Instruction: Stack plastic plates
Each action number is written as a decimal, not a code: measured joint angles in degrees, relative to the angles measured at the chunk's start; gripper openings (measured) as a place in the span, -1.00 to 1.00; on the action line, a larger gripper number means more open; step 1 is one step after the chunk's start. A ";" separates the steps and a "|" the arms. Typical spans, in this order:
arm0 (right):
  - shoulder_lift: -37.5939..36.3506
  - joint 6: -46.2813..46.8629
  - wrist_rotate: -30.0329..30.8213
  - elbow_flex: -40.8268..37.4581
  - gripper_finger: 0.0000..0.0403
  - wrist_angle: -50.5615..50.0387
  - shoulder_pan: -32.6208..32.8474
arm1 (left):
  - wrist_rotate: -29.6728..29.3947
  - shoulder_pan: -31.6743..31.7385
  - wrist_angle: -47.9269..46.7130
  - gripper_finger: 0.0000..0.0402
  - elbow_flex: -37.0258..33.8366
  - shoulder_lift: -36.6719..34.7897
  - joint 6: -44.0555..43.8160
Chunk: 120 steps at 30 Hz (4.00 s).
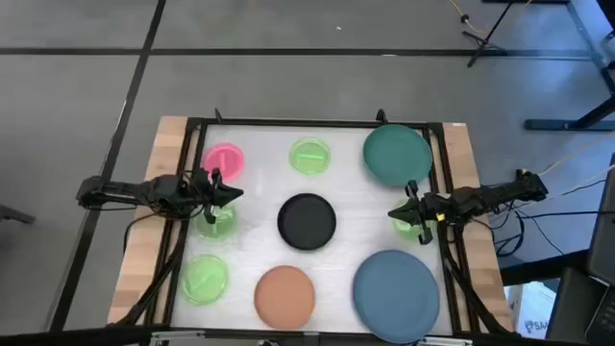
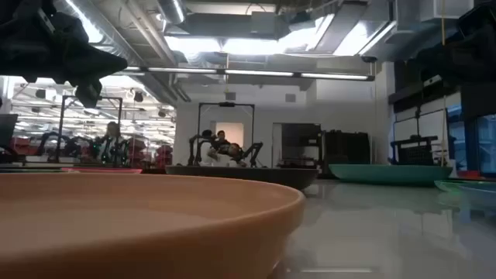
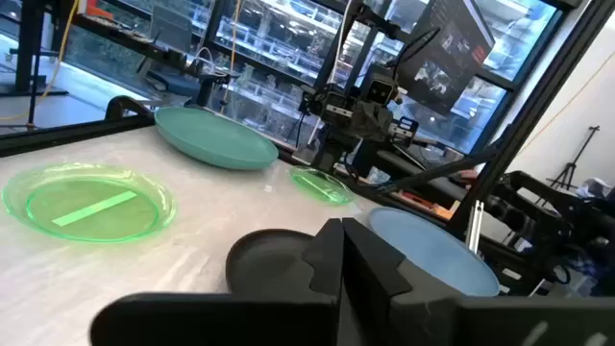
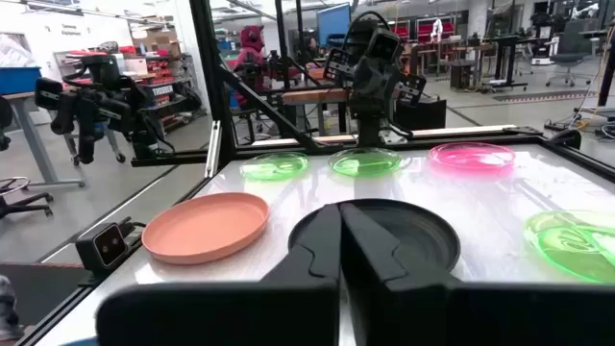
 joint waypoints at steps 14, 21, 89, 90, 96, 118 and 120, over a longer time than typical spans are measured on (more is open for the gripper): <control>0.00 0.00 0.01 0.01 -1.00 0.01 0.01 | 0.02 -0.02 0.00 -0.99 0.00 -0.02 0.00; 0.00 0.00 0.00 0.02 -1.00 0.01 0.00 | 0.00 0.00 0.00 -0.99 0.00 0.00 0.00; 2.02 -4.50 18.57 -0.02 -1.00 3.90 0.00 | -4.43 1.28 31.83 -0.99 42.79 86.83 13.94; 2.59 -4.50 18.98 -0.02 -1.00 4.28 0.01 | -3.92 1.44 31.83 -0.99 44.15 88.25 13.94; 6.78 -4.80 19.68 -0.02 -1.00 7.84 0.01 | 2.96 1.99 31.69 -0.96 52.43 96.98 13.90; 28.08 -5.02 20.62 7.71 -1.00 7.59 0.00 | 13.43 -2.28 19.43 -0.29 71.95 113.18 9.18; 30.38 -4.06 21.59 8.36 -1.00 7.47 0.02 | 12.24 -2.61 18.65 -0.29 72.00 113.04 9.20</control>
